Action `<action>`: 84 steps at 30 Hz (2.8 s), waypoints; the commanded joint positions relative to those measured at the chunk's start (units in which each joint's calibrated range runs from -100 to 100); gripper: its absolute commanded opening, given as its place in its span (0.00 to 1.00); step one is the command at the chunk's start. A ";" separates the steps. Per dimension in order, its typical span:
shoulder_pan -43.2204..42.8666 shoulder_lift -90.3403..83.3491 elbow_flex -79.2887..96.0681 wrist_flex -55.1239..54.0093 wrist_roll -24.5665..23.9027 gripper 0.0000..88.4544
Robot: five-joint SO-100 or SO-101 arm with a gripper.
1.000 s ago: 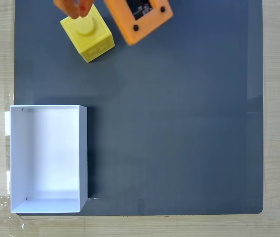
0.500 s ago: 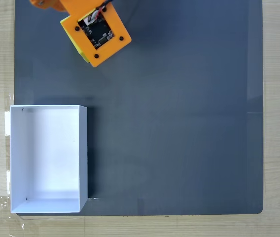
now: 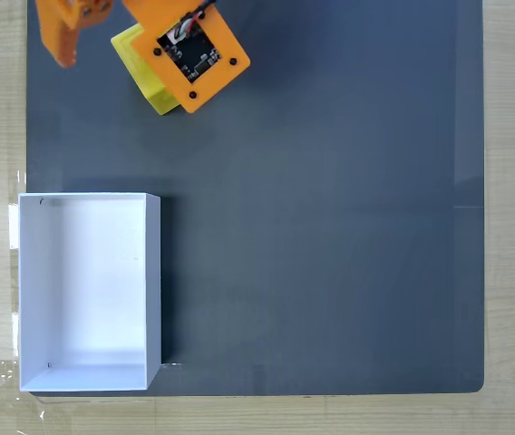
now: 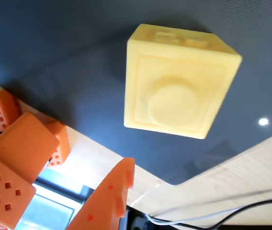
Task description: Grasp a yellow block and put it in the box
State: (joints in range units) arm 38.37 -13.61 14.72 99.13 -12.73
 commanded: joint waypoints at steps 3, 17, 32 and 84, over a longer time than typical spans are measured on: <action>0.35 3.10 1.15 0.43 1.71 0.51; -2.93 16.41 1.06 -2.10 1.98 0.52; -3.69 20.22 1.15 -7.42 2.03 0.26; -8.49 23.36 -18.48 -64.84 15.88 0.24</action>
State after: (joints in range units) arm 29.46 8.30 3.07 35.96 3.01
